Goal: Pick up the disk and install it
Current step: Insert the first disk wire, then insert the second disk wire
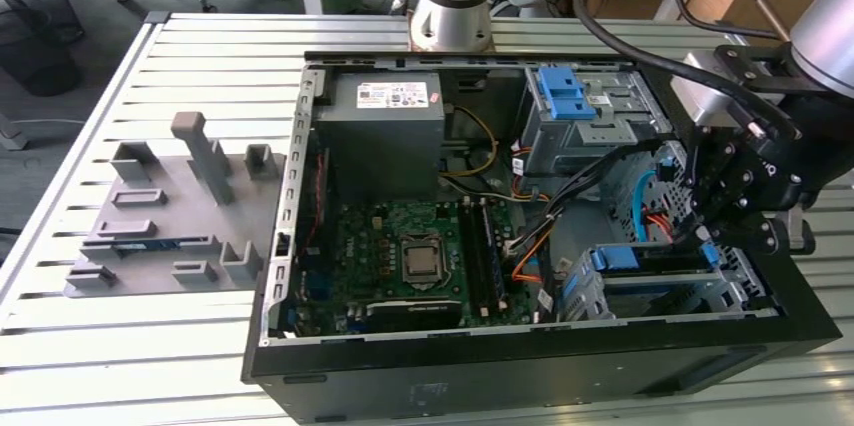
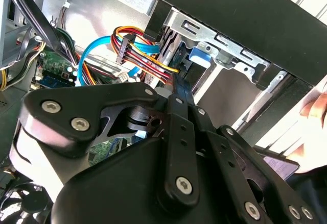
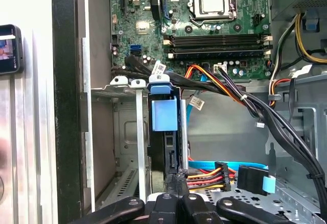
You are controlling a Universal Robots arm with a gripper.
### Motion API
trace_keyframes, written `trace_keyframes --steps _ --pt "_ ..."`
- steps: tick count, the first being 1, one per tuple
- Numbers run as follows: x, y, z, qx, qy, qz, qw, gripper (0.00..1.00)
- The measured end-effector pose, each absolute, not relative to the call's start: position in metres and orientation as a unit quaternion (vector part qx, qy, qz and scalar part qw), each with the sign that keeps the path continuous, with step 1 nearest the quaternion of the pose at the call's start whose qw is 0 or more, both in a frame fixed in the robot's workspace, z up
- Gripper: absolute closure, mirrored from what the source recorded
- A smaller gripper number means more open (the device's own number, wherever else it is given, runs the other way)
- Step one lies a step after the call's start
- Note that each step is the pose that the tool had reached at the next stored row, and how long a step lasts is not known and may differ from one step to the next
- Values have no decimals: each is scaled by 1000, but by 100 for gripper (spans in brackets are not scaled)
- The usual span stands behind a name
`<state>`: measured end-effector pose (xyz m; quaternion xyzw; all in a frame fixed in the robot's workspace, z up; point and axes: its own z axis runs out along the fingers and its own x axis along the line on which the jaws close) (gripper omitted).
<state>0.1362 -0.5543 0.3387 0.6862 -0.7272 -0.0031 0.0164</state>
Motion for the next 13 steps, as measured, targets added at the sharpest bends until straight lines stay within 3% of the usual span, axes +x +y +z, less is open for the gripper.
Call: trace_keyframes --steps 13 --pt "134 -554 339 686 -727 -3 16 89"
